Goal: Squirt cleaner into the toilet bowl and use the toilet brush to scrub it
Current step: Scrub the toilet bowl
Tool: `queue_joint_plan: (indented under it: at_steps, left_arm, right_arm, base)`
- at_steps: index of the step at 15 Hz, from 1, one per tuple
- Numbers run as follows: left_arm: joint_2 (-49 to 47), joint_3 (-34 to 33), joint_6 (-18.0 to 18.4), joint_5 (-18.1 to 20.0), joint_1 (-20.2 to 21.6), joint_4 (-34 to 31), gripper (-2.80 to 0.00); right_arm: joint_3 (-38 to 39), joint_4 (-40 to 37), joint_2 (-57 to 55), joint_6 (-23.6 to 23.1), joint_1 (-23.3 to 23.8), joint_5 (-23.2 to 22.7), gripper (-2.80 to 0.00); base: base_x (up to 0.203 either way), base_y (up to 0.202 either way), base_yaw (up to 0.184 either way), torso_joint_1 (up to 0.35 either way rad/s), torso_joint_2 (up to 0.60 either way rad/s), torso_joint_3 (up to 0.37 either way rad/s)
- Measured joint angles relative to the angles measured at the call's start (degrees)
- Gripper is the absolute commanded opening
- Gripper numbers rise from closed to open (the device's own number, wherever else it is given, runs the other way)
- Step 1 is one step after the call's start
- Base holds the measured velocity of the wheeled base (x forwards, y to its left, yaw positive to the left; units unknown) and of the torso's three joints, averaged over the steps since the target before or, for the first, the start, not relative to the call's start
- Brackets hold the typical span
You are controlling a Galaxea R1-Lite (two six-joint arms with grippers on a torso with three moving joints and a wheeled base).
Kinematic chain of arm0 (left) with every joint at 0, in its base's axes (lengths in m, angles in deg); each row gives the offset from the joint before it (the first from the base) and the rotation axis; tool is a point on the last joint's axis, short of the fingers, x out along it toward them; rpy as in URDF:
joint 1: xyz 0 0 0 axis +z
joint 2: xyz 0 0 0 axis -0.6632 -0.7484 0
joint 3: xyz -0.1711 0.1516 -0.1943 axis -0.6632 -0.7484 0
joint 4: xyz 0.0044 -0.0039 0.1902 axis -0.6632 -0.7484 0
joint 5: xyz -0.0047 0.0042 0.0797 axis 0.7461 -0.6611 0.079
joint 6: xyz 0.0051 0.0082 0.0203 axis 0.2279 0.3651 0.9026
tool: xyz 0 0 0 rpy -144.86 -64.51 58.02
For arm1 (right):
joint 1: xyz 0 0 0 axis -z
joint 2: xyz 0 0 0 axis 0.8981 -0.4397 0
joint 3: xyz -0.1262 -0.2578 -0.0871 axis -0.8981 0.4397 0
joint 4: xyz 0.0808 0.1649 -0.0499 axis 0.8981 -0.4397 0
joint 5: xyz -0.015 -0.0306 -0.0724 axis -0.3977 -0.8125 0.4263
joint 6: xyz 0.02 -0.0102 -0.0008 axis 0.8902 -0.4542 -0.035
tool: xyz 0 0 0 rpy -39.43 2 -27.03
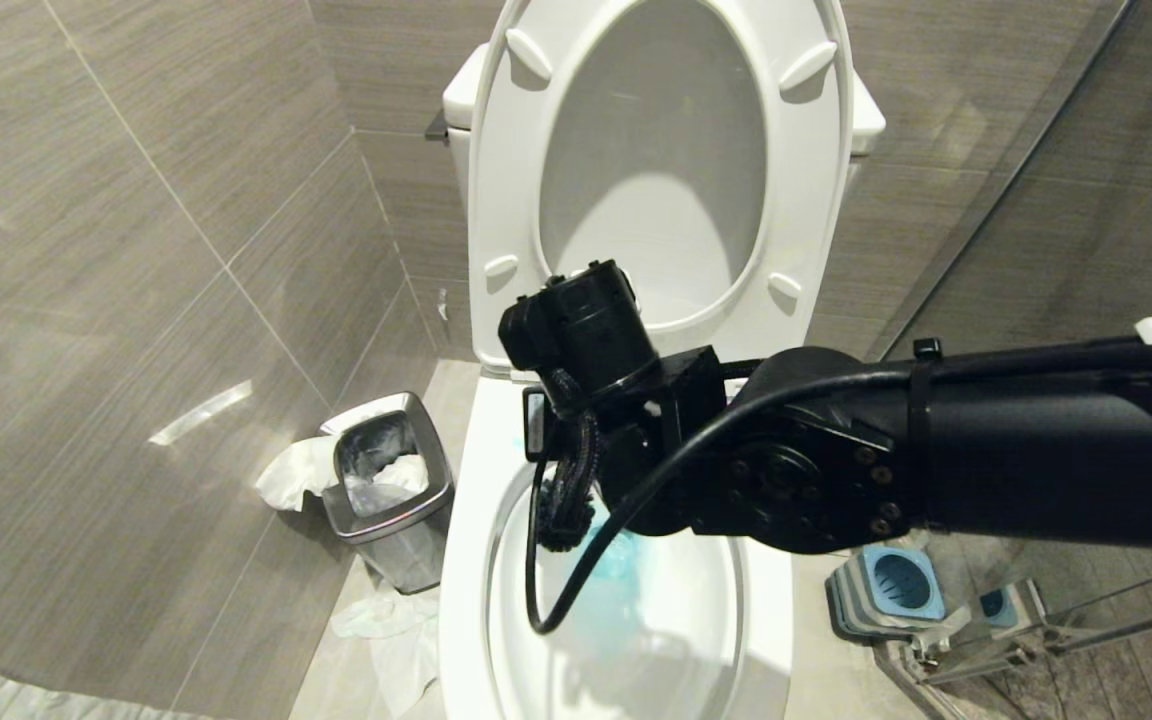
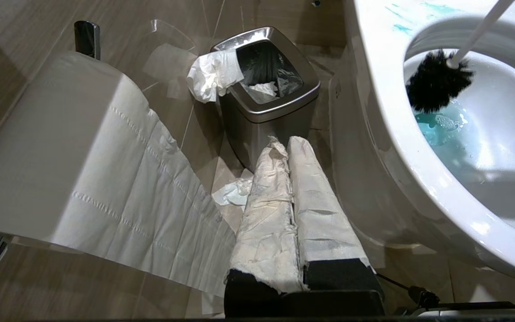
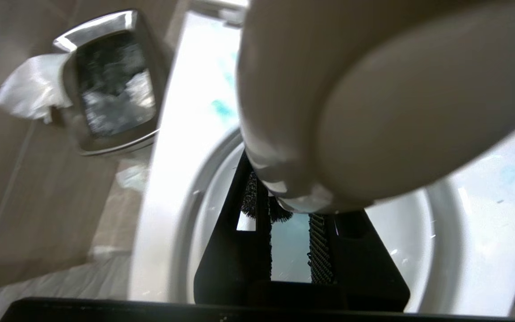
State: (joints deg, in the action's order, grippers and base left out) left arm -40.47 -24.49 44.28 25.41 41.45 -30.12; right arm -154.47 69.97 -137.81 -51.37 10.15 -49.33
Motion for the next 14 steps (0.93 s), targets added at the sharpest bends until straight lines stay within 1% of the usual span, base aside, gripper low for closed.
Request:
queue_joint_plan:
  at_steps: [2, 3, 7, 9, 11, 14]
  left_arm:
    - [0.0, 0.0, 0.0, 0.0, 0.0, 0.0, -2.80]
    - [0.0, 0.0, 0.0, 0.0, 0.0, 0.0, -2.80]
    - [0.0, 0.0, 0.0, 0.0, 0.0, 0.0, -2.80]
    - [0.0, 0.0, 0.0, 0.0, 0.0, 0.0, -2.80]
    - [0.0, 0.0, 0.0, 0.0, 0.0, 0.0, -2.80]
    - [0.0, 0.0, 0.0, 0.0, 0.0, 0.0, -2.80]
  right_arm:
    - [0.2, -0.5, 0.1, -0.3, 1.9, 0.0, -2.80]
    - [1.7, -0.7, 0.7, -0.3, 2.5, -0.1, -2.80]
    - [10.6, -0.6, 5.3, 0.5, 3.5, -0.7, -2.80]
    - [15.1, -0.5, 8.1, 2.2, 3.0, -1.3, -2.80]
    - [17.0, -0.4, 9.8, 5.4, 1.2, -2.7, -2.80]
    - [17.6, -0.2, 10.1, 5.9, 0.8, -2.5, -2.80]
  base:
    - [0.000, 0.000, 0.000, 0.000, 0.00, 0.000]
    - [0.000, 0.000, 0.000, 0.000, 0.00, 0.000]
    - [0.000, 0.000, 0.000, 0.000, 0.00, 0.000]
    - [0.000, 0.000, 0.000, 0.000, 0.00, 0.000]
    - [0.000, 0.000, 0.000, 0.000, 0.00, 0.000]
    - [0.000, 0.000, 0.000, 0.000, 0.00, 0.000]
